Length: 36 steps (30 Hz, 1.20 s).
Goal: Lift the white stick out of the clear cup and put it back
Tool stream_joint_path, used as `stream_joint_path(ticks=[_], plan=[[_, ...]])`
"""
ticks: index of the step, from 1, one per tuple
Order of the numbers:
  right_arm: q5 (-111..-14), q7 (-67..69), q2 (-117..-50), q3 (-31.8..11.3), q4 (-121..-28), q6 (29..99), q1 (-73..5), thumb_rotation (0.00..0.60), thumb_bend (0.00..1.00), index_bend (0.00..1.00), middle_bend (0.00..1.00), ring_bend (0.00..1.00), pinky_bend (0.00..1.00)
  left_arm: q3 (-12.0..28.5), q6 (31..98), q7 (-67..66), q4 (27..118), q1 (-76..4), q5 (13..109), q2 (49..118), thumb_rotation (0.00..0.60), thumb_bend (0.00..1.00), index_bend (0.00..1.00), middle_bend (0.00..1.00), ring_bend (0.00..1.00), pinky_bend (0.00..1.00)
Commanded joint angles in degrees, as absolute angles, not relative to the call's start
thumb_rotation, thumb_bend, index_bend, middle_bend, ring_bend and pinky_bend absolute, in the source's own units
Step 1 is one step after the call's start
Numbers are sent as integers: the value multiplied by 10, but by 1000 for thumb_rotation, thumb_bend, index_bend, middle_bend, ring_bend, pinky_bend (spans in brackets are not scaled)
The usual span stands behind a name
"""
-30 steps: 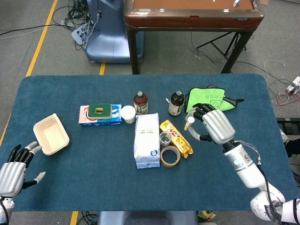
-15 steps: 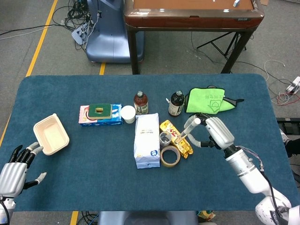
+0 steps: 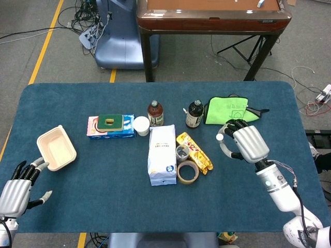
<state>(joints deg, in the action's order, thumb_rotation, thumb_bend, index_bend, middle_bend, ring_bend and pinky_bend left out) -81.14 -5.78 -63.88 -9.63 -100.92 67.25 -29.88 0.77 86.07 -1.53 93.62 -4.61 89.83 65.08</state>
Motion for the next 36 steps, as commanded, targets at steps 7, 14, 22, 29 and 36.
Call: stream_joint_path(ticks=[7, 14, 22, 29, 36], plan=[[-798, 271, -621, -101, -1039, 615, -287, 600, 593, 583, 432, 253, 245, 9, 863, -12, 936, -46, 897, 650, 600, 229, 173, 97, 159, 34], [-813, 106, -653, -91, -965, 670, -275, 600, 593, 583, 434, 253, 245, 9, 861, -13, 936, -49, 898, 651, 600, 229, 173, 97, 159, 34], [-789, 39, -671, -97, -955, 687, -266, 600, 593, 587, 435, 253, 245, 9, 859, -17, 940, -51, 898, 651, 600, 230, 173, 97, 159, 34], [-785, 205, -643, -103, -1006, 644, -265, 600, 593, 588, 438, 253, 244, 9, 860, -19, 943, -52, 898, 650, 600, 229, 173, 97, 159, 34], [-810, 345, -621, -105, -1027, 622, -266, 600, 593, 588, 438, 253, 245, 9, 861, -19, 943, -51, 897, 650, 600, 229, 173, 97, 159, 34]])
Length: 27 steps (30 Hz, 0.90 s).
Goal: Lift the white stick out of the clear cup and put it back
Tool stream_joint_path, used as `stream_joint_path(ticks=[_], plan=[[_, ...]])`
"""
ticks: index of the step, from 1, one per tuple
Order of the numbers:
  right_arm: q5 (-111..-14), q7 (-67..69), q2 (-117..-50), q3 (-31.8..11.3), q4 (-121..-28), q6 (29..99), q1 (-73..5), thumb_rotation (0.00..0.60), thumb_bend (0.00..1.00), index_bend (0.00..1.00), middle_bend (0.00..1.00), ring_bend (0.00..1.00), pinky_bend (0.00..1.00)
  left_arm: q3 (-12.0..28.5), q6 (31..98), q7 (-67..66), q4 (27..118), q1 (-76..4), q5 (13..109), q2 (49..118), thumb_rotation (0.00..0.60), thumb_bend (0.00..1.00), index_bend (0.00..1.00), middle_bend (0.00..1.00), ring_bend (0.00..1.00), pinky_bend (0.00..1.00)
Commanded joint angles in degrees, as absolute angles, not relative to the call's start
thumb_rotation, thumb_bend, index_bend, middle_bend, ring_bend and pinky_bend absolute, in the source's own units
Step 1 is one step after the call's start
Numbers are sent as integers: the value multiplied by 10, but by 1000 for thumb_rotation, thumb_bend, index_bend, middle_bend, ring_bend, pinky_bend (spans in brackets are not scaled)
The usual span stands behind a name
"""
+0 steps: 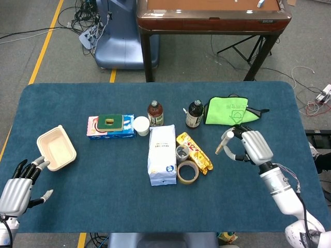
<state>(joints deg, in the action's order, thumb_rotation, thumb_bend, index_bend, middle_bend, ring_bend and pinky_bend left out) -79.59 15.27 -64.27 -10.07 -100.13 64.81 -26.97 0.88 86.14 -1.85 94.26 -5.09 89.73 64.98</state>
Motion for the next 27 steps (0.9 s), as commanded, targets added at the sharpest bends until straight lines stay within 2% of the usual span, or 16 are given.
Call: stream_joint_path(ticks=[1, 4, 11, 13, 17, 27], plan=[[-813, 349, -621, -105, -1024, 623, -266, 600, 593, 588, 438, 253, 245, 9, 861, -19, 943, -51, 897, 650, 600, 230, 173, 97, 159, 34], [-820, 308, -626, -100, -1002, 632, -265, 600, 593, 588, 438, 253, 245, 9, 861, -20, 944, -51, 897, 649, 600, 230, 173, 96, 159, 34], [-839, 55, -682, -95, -925, 706, -257, 600, 593, 588, 438, 253, 245, 9, 858, -24, 946, -53, 896, 650, 600, 230, 173, 97, 159, 34], [-839, 34, -694, -96, -920, 716, -256, 600, 593, 589, 438, 253, 245, 9, 856, -25, 947, -54, 896, 650, 600, 229, 173, 97, 159, 34], [-827, 80, -693, -98, -939, 703, -256, 600, 593, 591, 438, 253, 245, 9, 856, -25, 948, -55, 895, 650, 600, 230, 173, 97, 159, 34], [-817, 304, -667, -116, -1005, 647, -274, 600, 593, 592, 440, 261, 245, 9, 856, -25, 948, -56, 896, 650, 600, 230, 173, 97, 159, 34]])
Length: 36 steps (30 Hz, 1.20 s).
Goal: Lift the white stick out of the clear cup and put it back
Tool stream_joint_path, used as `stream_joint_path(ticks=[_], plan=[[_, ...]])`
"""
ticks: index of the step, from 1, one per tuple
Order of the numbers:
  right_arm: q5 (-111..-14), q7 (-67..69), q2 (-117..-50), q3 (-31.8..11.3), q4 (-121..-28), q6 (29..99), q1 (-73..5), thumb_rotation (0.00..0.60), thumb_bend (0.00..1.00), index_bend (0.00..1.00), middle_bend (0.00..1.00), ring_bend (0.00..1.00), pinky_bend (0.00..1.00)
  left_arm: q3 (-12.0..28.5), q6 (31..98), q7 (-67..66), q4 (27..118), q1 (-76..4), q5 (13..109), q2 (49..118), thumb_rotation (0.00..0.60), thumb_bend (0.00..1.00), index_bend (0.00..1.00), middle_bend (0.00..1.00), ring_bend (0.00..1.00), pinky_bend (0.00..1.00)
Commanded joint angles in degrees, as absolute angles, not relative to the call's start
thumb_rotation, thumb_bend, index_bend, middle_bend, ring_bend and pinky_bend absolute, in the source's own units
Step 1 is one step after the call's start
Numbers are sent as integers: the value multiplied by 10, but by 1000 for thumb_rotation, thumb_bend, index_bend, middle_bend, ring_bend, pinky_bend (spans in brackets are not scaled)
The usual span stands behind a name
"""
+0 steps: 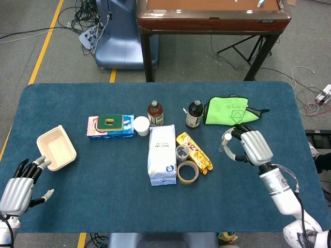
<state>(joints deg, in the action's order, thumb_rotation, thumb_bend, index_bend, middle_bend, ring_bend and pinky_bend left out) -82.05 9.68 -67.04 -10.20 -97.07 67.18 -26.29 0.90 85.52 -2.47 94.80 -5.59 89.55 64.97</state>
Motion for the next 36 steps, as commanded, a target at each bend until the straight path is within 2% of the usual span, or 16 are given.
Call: stream_joint_path(ticks=[1, 7, 19, 36], plan=[[-817, 314, -668, -120, -1009, 646, -277, 600, 594, 591, 440, 261, 245, 8, 856, -25, 949, -56, 897, 650, 600, 230, 173, 97, 159, 34], [-812, 278, -695, -135, -1005, 646, -298, 600, 593, 591, 440, 261, 245, 9, 859, -24, 949, -54, 896, 649, 600, 230, 173, 97, 159, 34], [-764, 238, -755, -158, -976, 600, -351, 600, 593, 591, 440, 261, 245, 7, 858, -16, 939, -53, 893, 651, 600, 230, 173, 97, 159, 34], [-736, 218, -787, -150, -929, 565, -371, 600, 593, 591, 440, 261, 245, 8, 855, -9, 930, -54, 890, 653, 600, 229, 173, 97, 159, 34]])
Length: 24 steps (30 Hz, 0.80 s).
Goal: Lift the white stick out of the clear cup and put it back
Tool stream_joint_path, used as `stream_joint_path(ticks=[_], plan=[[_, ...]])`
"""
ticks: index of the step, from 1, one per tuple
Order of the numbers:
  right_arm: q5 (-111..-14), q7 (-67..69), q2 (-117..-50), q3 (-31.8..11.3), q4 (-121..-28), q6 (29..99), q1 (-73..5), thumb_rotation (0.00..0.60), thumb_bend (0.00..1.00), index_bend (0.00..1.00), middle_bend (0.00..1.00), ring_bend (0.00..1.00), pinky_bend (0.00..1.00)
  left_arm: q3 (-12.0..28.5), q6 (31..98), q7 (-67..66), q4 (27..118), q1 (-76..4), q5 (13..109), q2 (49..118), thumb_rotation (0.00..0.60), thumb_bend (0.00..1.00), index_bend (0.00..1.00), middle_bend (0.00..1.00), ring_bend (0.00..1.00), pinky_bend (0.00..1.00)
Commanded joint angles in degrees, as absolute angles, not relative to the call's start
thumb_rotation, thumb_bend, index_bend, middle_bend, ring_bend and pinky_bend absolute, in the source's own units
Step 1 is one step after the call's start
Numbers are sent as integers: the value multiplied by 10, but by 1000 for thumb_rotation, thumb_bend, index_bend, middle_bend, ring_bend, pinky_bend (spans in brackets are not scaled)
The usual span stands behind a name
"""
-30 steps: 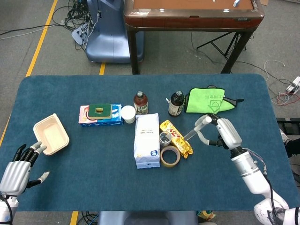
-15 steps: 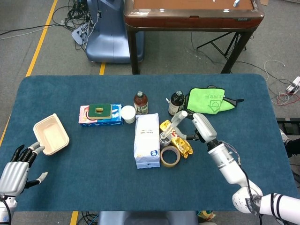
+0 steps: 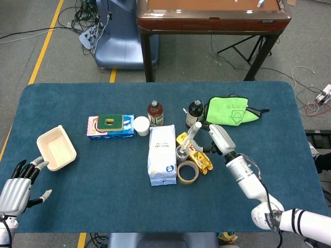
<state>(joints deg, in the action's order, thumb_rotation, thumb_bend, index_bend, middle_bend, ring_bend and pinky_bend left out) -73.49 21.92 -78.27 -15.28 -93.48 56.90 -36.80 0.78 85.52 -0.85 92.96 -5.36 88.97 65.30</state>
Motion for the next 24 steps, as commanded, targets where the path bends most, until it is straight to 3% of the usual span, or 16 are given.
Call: stream_joint_path(ticks=[1, 11, 17, 24], plan=[[-736, 216, -790, -148, -925, 562, -373, 600, 593, 591, 440, 261, 245, 8, 855, -9, 930, -54, 890, 653, 600, 230, 173, 97, 159, 34], [-754, 192, -813, -122, -885, 546, -381, 600, 594, 591, 424, 263, 245, 8, 856, -10, 933, -53, 890, 652, 600, 229, 173, 97, 159, 34], [-779, 178, -843, -105, -844, 560, -380, 600, 514, 565, 262, 136, 222, 8, 856, -11, 934, -54, 891, 652, 600, 230, 173, 97, 159, 34], [-788, 163, -858, -94, -818, 564, -378, 600, 484, 490, 191, 82, 190, 7, 855, -12, 935, -54, 890, 652, 600, 229, 173, 97, 159, 34]])
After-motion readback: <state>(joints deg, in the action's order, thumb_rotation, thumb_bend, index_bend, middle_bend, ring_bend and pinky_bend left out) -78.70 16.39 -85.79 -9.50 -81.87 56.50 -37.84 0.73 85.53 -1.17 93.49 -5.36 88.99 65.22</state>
